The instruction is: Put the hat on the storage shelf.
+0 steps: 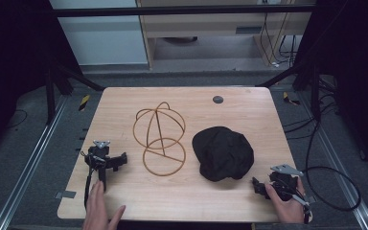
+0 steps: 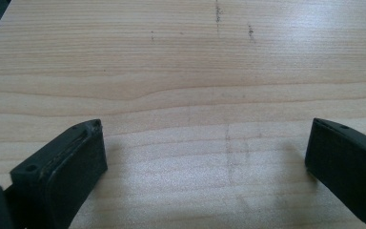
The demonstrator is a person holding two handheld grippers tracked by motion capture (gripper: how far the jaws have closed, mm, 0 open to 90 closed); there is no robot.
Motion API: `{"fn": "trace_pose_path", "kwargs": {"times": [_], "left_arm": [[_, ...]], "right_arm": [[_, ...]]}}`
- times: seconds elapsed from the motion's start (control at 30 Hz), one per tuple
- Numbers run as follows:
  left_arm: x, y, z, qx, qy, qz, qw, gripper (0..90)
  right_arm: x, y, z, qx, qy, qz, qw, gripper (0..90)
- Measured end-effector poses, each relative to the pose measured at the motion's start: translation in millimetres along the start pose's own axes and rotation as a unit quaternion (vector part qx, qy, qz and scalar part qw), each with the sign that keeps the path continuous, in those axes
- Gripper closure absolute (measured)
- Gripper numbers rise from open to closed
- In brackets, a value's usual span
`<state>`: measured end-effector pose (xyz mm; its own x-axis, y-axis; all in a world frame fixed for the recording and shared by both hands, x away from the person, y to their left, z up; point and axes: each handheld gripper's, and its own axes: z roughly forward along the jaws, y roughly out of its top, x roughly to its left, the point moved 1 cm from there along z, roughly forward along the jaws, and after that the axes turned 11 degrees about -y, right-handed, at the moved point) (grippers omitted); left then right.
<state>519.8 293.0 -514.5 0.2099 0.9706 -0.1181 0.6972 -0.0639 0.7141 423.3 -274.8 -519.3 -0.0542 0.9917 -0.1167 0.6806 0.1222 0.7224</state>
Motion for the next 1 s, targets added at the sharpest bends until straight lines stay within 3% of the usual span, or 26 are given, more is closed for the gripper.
{"fn": "trace_pose_path", "kwargs": {"times": [0.03, 0.1, 0.2, 0.5, 0.83, 1.0], "left_arm": [[0.2, -0.1, -0.2, 0.0, -0.001, 0.001, 1.0, 0.0], [0.3, -0.2, -0.3, 0.0, -0.002, 0.002, 1.0, 0.0], [0.9, -0.6, -0.8, 0.002, -0.005, 0.005, 1.0, 0.0], [0.8, -0.6, -0.9, 0.002, -0.005, 0.005, 1.0, 0.0], [1.2, -0.6, -1.0, 0.002, -0.006, 0.006, 1.0, 0.0], [1.1, -0.6, -1.0, 0.002, -0.006, 0.006, 1.0, 0.0]], "right_arm": [[-0.6, 0.7, -0.1, -0.002, 0.001, -0.003, 1.0, 5.8], [-1.3, 2.5, -3.0, 0.004, 0.018, 0.013, 0.9997, 7.2], [1.3, 2.6, -9.1, 0.004, 0.021, -0.013, 0.9997, 7.6], [11.3, 16.5, -40.4, 0.017, 0.063, -0.041, 0.997, 13.8], [29.7, 65.3, -79.2, 0.018, 0.078, -0.105, 0.9912, 10.0], [41.5, 88.5, -84.3, 0.021, 0.086, -0.122, 0.9886, 7.8]]}}
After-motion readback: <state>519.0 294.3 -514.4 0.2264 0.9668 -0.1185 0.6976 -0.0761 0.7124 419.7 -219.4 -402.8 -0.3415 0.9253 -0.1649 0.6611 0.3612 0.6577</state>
